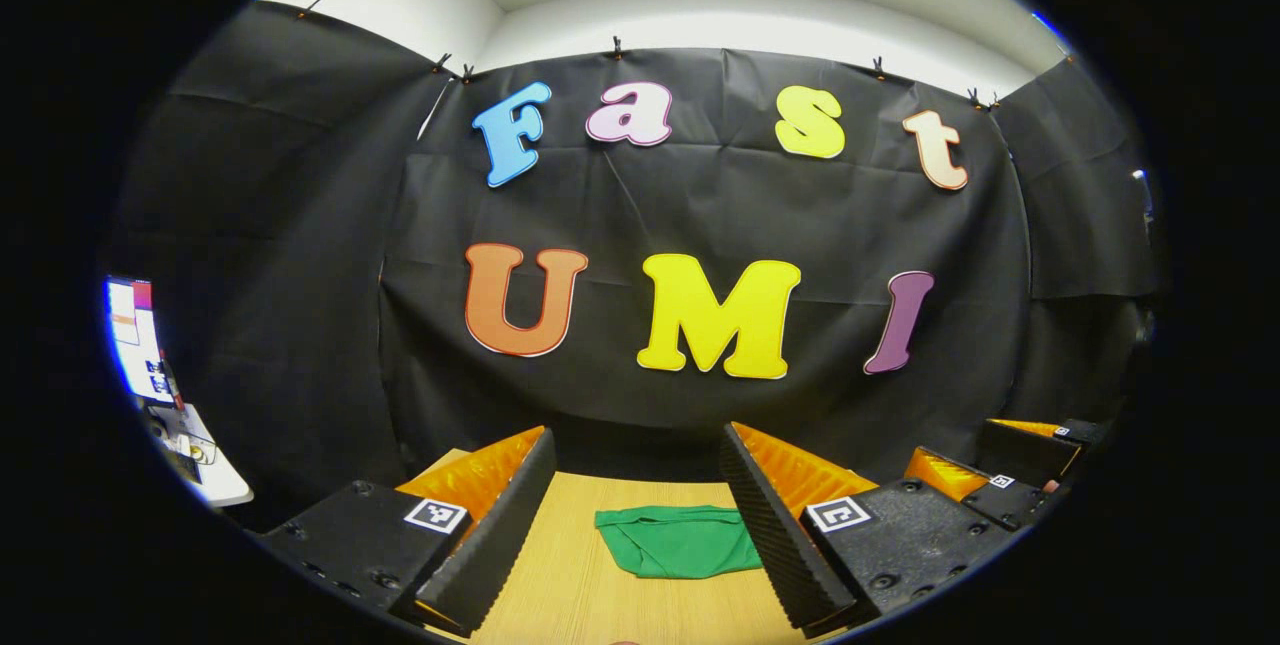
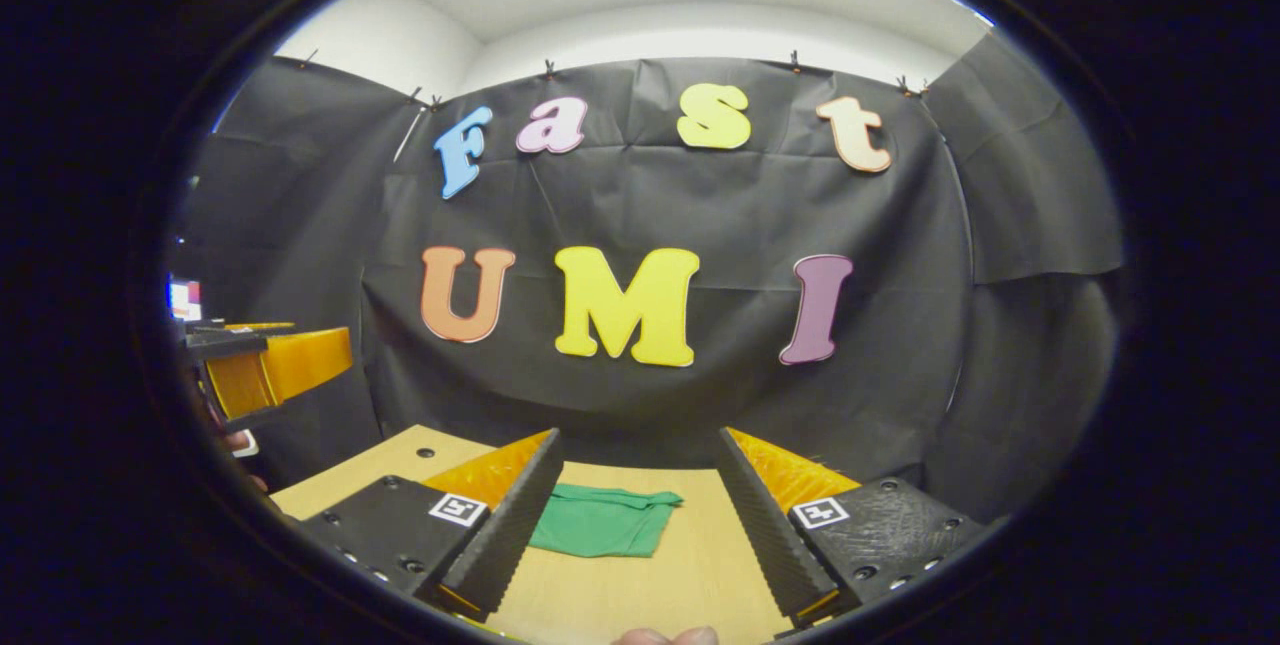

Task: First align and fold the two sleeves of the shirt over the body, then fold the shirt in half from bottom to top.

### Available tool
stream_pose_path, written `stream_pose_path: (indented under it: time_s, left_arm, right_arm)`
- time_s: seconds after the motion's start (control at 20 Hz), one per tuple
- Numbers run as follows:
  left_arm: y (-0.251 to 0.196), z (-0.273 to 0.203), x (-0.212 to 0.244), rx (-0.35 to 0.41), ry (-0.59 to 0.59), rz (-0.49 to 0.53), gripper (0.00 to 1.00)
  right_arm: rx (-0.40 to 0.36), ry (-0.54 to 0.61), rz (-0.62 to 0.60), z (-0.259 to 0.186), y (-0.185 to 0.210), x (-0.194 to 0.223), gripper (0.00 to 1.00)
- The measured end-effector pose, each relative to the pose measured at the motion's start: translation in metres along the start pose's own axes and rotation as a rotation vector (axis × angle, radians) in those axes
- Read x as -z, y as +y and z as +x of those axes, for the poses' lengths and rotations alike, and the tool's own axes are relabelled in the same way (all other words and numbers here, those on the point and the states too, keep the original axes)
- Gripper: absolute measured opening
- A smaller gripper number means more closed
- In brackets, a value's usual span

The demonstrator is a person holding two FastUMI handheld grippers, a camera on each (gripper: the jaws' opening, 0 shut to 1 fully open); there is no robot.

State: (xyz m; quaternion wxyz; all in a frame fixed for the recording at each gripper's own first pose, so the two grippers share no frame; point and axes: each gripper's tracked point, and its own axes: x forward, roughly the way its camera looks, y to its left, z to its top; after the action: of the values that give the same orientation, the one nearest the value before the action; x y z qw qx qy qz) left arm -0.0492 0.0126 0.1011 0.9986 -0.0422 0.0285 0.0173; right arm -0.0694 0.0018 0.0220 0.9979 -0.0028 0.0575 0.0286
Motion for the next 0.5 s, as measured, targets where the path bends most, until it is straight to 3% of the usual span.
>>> stream_pose_path:
  time_s: [0.5]
  left_arm:
    - [-0.009,0.017,0.007,0.018,0.019,0.013,1.00]
  right_arm:
    - [0.010,-0.001,0.022,0.016,-0.005,-0.003,0.95]
